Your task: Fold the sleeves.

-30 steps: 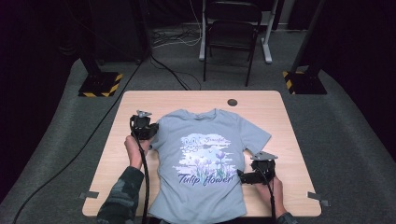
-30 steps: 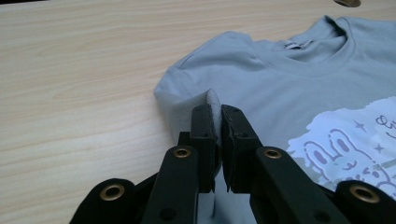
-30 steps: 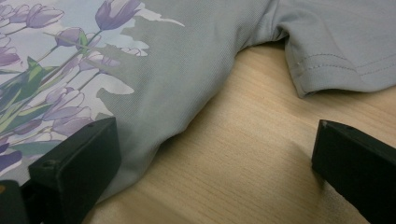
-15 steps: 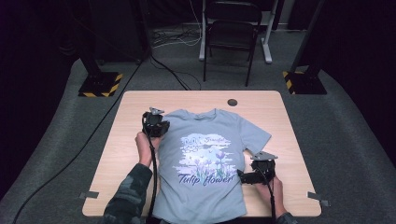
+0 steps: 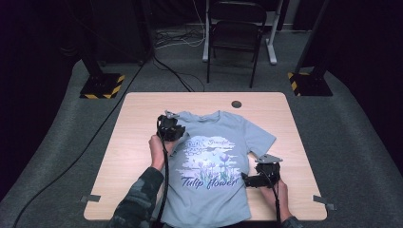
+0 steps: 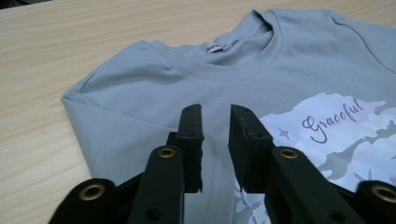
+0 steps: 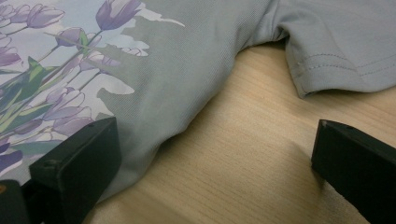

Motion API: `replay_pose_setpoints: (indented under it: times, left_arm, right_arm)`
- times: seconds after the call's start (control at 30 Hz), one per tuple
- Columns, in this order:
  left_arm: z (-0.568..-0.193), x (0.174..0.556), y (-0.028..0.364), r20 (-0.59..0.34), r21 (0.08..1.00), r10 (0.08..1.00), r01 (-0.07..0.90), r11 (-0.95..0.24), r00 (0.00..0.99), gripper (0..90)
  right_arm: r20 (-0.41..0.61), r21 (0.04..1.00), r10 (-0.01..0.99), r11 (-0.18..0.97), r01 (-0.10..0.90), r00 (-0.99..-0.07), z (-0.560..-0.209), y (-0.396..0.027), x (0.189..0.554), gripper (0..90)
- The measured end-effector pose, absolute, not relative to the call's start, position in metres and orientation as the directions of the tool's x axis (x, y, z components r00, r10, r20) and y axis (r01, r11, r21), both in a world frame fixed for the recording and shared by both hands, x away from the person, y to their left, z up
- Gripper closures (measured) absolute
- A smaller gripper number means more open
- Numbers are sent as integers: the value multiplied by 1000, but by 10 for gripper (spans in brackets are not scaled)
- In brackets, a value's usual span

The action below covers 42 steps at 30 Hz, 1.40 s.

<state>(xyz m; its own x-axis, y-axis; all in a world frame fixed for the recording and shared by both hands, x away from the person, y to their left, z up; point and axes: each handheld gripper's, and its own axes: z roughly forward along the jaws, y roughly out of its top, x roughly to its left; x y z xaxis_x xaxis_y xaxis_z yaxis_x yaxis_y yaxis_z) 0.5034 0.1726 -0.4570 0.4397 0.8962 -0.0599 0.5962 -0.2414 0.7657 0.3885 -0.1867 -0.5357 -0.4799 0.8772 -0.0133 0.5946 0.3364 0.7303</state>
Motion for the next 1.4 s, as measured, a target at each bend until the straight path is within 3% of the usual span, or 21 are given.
replay_pose_setpoints:
  times: [0.33, 0.73, 1.1, 1.4]
  left_arm:
    - [-458, 503, 186, -91, 749, 899, 624, -221, 428, 522]
    - [-467, 492, 202, -1, 721, 943, 654, -230, 333, 271]
    - [-482, 483, 221, 43, 671, 962, 705, -227, 269, 209]
    - [-503, 482, 212, 58, 610, 953, 745, -271, 299, 200]
  right_arm:
    - [-13, 730, 877, 336, 595, -480, -536, -187, 389, 5]
    - [-13, 730, 877, 336, 595, -480, -536, -187, 389, 5]
    - [-12, 730, 878, 336, 595, -479, -536, -187, 388, 5]
    - [-13, 730, 877, 337, 595, -480, -536, -187, 388, 5]
